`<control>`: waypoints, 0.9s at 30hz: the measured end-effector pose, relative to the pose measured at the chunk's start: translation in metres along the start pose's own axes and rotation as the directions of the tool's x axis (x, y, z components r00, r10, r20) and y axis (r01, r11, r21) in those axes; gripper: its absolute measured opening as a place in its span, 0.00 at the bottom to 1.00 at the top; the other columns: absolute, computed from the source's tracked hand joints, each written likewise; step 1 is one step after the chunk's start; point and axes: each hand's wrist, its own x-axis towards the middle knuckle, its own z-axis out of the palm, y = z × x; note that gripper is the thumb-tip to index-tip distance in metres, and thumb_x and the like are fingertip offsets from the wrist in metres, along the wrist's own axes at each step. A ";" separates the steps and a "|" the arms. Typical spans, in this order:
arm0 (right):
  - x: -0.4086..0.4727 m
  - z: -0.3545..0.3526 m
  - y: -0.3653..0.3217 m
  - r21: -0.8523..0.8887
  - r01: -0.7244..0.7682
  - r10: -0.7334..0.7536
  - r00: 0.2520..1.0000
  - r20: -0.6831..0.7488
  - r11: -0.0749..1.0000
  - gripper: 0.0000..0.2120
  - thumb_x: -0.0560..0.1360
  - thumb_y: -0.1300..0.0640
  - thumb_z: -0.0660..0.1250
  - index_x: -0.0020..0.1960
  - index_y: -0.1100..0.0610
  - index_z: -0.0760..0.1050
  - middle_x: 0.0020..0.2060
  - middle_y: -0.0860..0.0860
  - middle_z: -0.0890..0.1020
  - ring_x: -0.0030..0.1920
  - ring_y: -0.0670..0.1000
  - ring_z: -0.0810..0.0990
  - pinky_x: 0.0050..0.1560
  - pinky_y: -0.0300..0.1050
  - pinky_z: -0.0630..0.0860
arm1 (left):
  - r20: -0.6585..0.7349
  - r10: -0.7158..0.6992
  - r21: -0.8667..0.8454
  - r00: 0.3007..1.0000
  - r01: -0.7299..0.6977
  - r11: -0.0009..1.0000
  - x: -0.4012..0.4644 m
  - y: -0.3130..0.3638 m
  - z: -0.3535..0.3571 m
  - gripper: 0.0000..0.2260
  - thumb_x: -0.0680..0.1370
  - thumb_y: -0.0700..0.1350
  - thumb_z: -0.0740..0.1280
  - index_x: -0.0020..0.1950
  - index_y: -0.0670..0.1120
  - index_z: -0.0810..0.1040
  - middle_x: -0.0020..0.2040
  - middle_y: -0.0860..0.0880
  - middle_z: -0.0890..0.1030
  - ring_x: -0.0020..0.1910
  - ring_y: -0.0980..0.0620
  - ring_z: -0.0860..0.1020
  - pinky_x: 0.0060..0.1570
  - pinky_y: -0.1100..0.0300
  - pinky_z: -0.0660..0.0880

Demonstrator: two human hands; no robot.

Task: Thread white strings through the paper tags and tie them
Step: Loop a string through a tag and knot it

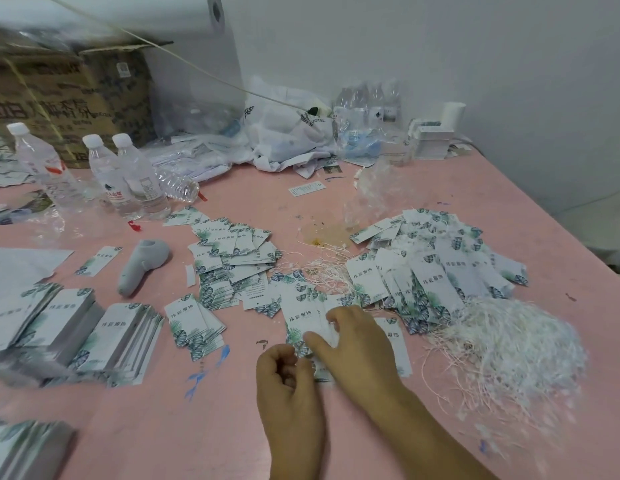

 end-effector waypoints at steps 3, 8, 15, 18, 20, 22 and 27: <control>0.006 0.006 -0.005 -0.140 -0.049 0.052 0.998 0.024 0.989 0.22 0.72 0.36 0.64 0.56 0.51 0.73 0.51 0.47 0.75 0.52 0.52 0.74 0.51 0.48 0.71 | -0.022 -0.003 -0.011 1.000 0.003 1.000 0.002 -0.003 -0.001 0.13 0.76 0.36 0.70 0.45 0.55 0.75 0.36 0.55 0.75 0.30 0.62 0.71 0.33 0.74 0.68; 0.016 -0.007 -0.007 -0.008 -0.140 0.140 0.982 0.130 0.990 0.13 0.68 0.47 0.70 0.38 0.57 0.76 0.33 0.50 0.77 0.33 0.51 0.73 0.34 0.45 0.68 | 0.008 -0.010 0.022 1.000 0.010 1.000 0.002 -0.002 -0.001 0.13 0.76 0.33 0.69 0.45 0.52 0.75 0.36 0.52 0.74 0.29 0.63 0.70 0.32 0.74 0.68; 0.008 -0.024 -0.008 0.320 -0.094 0.033 0.981 0.192 0.943 0.17 0.73 0.53 0.66 0.33 0.53 0.61 0.30 0.53 0.64 0.31 0.49 0.61 0.33 0.45 0.59 | -0.015 -0.052 -0.066 0.999 0.051 0.997 0.003 -0.002 -0.002 0.10 0.77 0.40 0.71 0.49 0.54 0.75 0.37 0.55 0.77 0.31 0.64 0.73 0.34 0.74 0.71; -0.012 -0.026 -0.007 0.492 -0.119 -0.020 0.963 0.268 0.863 0.14 0.76 0.53 0.66 0.32 0.53 0.69 0.27 0.48 0.69 0.29 0.46 0.65 0.32 0.44 0.62 | 0.015 -0.127 -0.157 0.992 0.128 0.979 0.004 -0.002 -0.004 0.10 0.73 0.49 0.73 0.51 0.56 0.76 0.41 0.55 0.81 0.36 0.61 0.78 0.40 0.65 0.75; -0.028 -0.025 -0.007 0.582 -0.168 -0.097 0.913 0.395 0.795 0.12 0.76 0.52 0.65 0.35 0.50 0.76 0.25 0.43 0.73 0.27 0.42 0.68 0.30 0.40 0.64 | 0.104 -0.218 -0.286 0.970 0.239 0.928 0.007 0.000 -0.008 0.11 0.71 0.50 0.70 0.54 0.53 0.80 0.46 0.51 0.85 0.43 0.52 0.83 0.42 0.54 0.78; -0.040 -0.023 -0.004 0.575 -0.190 -0.135 0.870 0.474 0.796 0.13 0.78 0.50 0.65 0.35 0.48 0.76 0.25 0.42 0.74 0.27 0.41 0.68 0.30 0.37 0.64 | 0.286 -0.261 -0.381 0.922 0.359 0.852 0.010 0.005 -0.014 0.12 0.73 0.44 0.70 0.56 0.47 0.83 0.50 0.40 0.85 0.46 0.42 0.84 0.41 0.50 0.79; -0.032 -0.027 0.023 0.321 -0.163 0.140 0.986 0.095 0.933 0.22 0.74 0.33 0.58 0.32 0.49 0.70 0.25 0.42 0.76 0.26 0.40 0.70 0.29 0.39 0.66 | 0.398 -0.313 -0.493 0.862 0.489 0.720 0.012 0.013 -0.012 0.16 0.74 0.42 0.65 0.60 0.40 0.81 0.53 0.34 0.84 0.44 0.40 0.85 0.38 0.50 0.83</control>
